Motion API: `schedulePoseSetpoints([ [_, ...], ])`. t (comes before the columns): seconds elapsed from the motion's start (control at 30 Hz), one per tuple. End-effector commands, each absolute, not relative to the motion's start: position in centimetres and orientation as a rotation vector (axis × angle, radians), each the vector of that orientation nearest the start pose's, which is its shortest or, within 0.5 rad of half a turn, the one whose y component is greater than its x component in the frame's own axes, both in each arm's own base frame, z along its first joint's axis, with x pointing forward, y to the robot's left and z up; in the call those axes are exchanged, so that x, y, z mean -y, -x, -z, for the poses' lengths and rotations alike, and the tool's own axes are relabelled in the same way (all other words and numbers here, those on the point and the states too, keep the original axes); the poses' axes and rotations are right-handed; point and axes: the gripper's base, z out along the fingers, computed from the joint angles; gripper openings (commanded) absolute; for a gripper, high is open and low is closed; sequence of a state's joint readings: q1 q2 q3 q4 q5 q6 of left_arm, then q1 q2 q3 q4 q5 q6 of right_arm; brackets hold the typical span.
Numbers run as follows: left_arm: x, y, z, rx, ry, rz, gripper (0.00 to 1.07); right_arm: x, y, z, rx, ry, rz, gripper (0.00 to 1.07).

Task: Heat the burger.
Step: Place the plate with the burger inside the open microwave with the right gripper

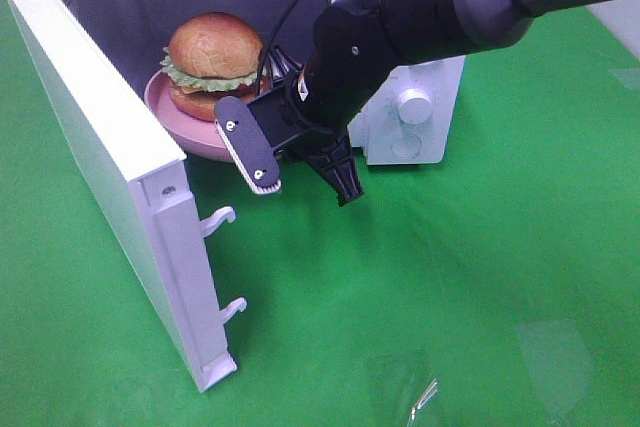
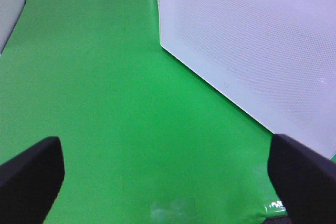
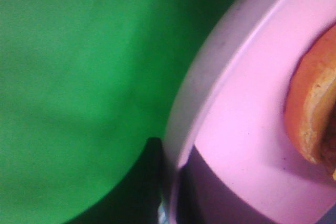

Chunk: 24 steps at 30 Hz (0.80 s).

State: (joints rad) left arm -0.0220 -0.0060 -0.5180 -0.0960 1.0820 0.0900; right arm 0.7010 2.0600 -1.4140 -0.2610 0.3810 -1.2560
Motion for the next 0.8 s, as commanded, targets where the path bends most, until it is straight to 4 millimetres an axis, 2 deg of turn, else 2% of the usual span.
schedulePoseSetpoints([
  [0.03, 0.8, 1.1, -28.1, -2.008, -0.119, 0.076, 0.98, -29.1, -36.1, -18.0, -1.183, 2.173, 0.474, 0.01],
  [0.3, 0.8, 1.1, -28.1, -2.008, -0.119, 0.076, 0.98, -30.2, -37.8, -18.1, -1.219, 2.146, 0.503, 0.01],
  [0.53, 0.8, 1.1, -28.1, -2.008, -0.119, 0.076, 0.98, -31.2, -39.1, -17.3, -1.225, 2.142, 0.510, 0.02],
  [0.8, 0.8, 1.1, -28.1, -2.008, -0.119, 0.076, 0.98, -31.5, -39.5, -17.1, -1.230, 2.143, 0.513, 0.03],
])
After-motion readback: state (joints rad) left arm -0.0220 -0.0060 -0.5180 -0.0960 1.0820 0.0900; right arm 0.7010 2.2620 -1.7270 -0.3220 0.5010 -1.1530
